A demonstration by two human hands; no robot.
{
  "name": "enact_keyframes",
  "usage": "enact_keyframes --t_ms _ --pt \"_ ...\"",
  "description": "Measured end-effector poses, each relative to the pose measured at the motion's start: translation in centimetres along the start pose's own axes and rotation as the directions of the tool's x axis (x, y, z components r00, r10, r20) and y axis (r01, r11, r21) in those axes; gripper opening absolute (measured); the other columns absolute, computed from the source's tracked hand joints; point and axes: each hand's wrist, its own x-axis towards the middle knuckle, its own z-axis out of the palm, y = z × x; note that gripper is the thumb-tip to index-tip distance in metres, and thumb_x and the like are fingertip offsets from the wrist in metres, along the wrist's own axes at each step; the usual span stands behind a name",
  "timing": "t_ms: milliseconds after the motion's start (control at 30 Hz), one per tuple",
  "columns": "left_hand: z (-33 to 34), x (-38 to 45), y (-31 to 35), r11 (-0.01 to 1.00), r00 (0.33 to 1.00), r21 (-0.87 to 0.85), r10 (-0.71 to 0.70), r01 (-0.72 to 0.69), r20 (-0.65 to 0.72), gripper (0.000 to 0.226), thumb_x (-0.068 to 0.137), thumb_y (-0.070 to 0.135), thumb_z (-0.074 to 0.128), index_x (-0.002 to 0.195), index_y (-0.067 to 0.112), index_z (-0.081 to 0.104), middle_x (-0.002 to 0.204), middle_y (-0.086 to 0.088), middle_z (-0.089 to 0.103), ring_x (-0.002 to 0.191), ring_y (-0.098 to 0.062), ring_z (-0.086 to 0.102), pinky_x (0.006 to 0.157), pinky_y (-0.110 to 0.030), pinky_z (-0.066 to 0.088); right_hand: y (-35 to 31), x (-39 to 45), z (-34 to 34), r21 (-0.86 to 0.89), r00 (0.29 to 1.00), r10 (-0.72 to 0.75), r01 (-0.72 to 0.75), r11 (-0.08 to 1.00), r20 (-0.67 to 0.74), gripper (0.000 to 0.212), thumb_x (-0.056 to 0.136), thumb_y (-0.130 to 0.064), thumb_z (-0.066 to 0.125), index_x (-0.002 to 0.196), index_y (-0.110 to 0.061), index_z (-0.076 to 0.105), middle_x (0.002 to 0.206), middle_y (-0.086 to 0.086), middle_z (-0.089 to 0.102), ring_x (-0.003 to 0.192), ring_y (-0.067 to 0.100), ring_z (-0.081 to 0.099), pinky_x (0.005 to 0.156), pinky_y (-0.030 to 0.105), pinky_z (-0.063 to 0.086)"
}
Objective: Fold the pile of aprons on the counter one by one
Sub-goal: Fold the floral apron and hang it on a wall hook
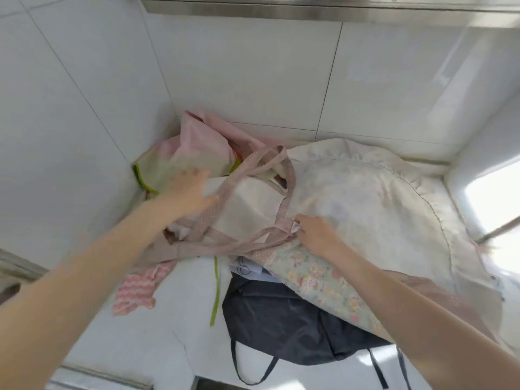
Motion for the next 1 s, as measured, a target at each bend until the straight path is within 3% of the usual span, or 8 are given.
enact_keyframes --t_ms 100,233,333,467,633,733,867,1000 --pt "5.2 -2.4 5.6 0.894 0.875 -0.432 0.302 -0.121 0.378 0.082 0.078 0.049 0.07 0.141 0.016 0.03 0.137 0.0 0.043 0.122 -0.019 0.046 0.101 -0.032 0.039 -0.6 -1.5 -1.3 0.115 0.998 -0.042 0.037 0.993 0.043 0.024 0.095 -0.006 0.039 0.107 -0.007 0.06 0.09 0.007 0.057 0.091 0.035 0.064 0.056 0.021 0.042" --pt "9.9 -2.4 7.5 0.925 0.815 -0.371 0.276 -0.081 0.509 0.059 0.079 0.041 0.072 0.124 0.011 0.047 0.12 -0.004 0.057 0.109 -0.024 0.056 0.081 -0.027 0.043 -1.1 -2.0 -3.9 0.179 0.983 -0.065 0.033 0.983 0.174 0.029 0.097 -0.005 0.037 0.113 0.004 0.059 0.101 0.016 0.059 0.066 0.026 0.067 0.046 0.016 0.042" --pt "8.7 -1.5 6.5 0.856 0.755 -0.513 0.293 0.066 0.587 0.018 0.085 0.024 0.068 0.095 0.009 0.062 0.092 -0.004 0.065 0.09 -0.022 0.062 0.069 -0.021 0.045 -1.1 -1.1 -5.1 0.191 0.999 -0.039 0.045 0.981 -0.032 0.03 0.094 -0.003 0.04 0.115 0.0 0.062 0.108 0.017 0.062 0.082 0.036 0.068 0.072 0.033 0.053" --pt "6.6 -0.8 5.3 0.76 0.663 -0.545 0.206 0.355 0.719 0.038 0.09 0.032 0.062 0.118 0.006 0.057 0.108 -0.008 0.065 0.09 -0.018 0.065 0.075 -0.024 0.055 -1.2 0.3 -1.3 0.049 0.999 -0.047 0.046 0.998 0.013 0.032 0.094 -0.008 0.045 0.125 -0.003 0.051 0.121 0.019 0.058 0.109 0.035 0.056 0.086 0.035 0.044" --pt "7.5 -0.3 6.0 0.999 0.963 -0.039 -0.017 0.029 0.268 0.041 0.093 0.032 0.05 0.124 0.007 0.041 0.117 -0.012 0.053 0.105 -0.03 0.054 0.084 -0.036 0.042 1.0 -0.7 1.2 0.155 0.998 -0.061 0.057 0.986 0.023 0.052 0.093 -0.011 0.051 0.141 -0.007 0.03 0.14 0.013 0.034 0.117 0.03 0.048 0.093 0.036 0.041" --pt "8.1 -1.3 10.4 0.968 0.965 -0.007 0.251 -0.252 -0.072 0.042 0.094 0.019 0.044 0.135 0.013 0.035 0.136 -0.008 0.04 0.122 -0.028 0.039 0.096 -0.036 0.033 5.2 -2.4 -0.3 0.132 0.99 0.033 -0.015 0.991 -0.134 0.044 0.094 -0.007 0.048 0.136 -0.007 0.038 0.137 0.011 0.034 0.11 0.029 0.051 0.089 0.036 0.046" --pt "11.1 -3.1 15.1 0.766 0.765 0.035 0.635 -0.641 0.105 0.059 0.094 0.009 0.041 0.148 0.018 0.021 0.154 -0.001 0.019 0.139 -0.021 0.021 0.108 -0.038 0.032 12.0 -5.8 -1.7 0.02 0.935 0.332 -0.332 0.943 -0.123 0.047 0.091 -0.005 0.046 0.137 -0.007 0.036 0.138 0.014 0.035 0.124 0.033 0.037 0.096 0.038 0.037" --pt "12.6 -1.7 17.3 0.83 0.783 -0.015 0.532 -0.558 0.322 0.074 0.092 0.008 0.044 0.151 0.027 0.003 0.159 0.002 -0.006 0.143 -0.032 0.008 0.104 -0.041 0.041 17.8 -10.0 -1.9 -0.04 0.852 0.523 -0.523 0.852 0.013 0.054 0.086 0.0 0.048 0.138 -0.006 0.033 0.136 0.014 0.04 0.116 0.031 0.047 0.09 0.037 0.045"
